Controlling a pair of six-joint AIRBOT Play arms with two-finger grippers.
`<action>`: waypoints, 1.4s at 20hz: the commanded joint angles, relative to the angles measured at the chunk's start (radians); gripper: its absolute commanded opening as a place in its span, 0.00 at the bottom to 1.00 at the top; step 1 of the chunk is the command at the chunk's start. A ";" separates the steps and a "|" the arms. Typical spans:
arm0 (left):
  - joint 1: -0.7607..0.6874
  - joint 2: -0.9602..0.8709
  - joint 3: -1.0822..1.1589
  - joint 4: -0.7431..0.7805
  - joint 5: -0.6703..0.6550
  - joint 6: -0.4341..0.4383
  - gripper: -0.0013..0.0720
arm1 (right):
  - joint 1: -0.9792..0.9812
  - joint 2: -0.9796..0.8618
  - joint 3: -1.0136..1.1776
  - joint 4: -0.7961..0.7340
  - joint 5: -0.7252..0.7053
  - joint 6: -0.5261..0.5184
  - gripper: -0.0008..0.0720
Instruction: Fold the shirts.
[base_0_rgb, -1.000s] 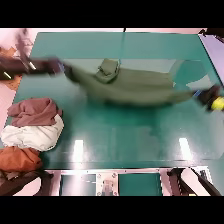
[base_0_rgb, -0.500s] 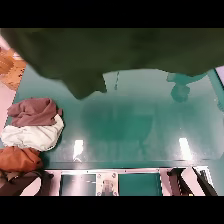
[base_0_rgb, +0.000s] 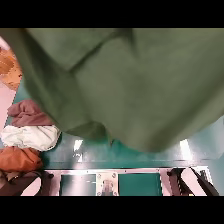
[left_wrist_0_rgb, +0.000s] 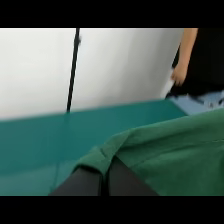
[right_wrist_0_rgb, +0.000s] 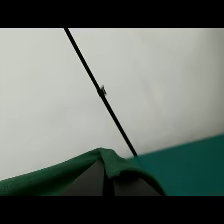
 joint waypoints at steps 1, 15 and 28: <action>0.001 -0.088 -0.214 0.020 0.052 0.012 0.05 | 0.163 -0.047 -0.272 -0.204 -0.089 -0.009 0.04; 0.001 -0.755 -0.345 -0.303 0.415 0.289 0.05 | 0.336 -0.916 -0.109 -0.084 -0.196 -0.022 0.04; 0.001 -0.755 -0.342 -0.109 0.150 0.313 0.05 | 0.322 -0.845 -0.031 -0.449 0.183 0.024 0.04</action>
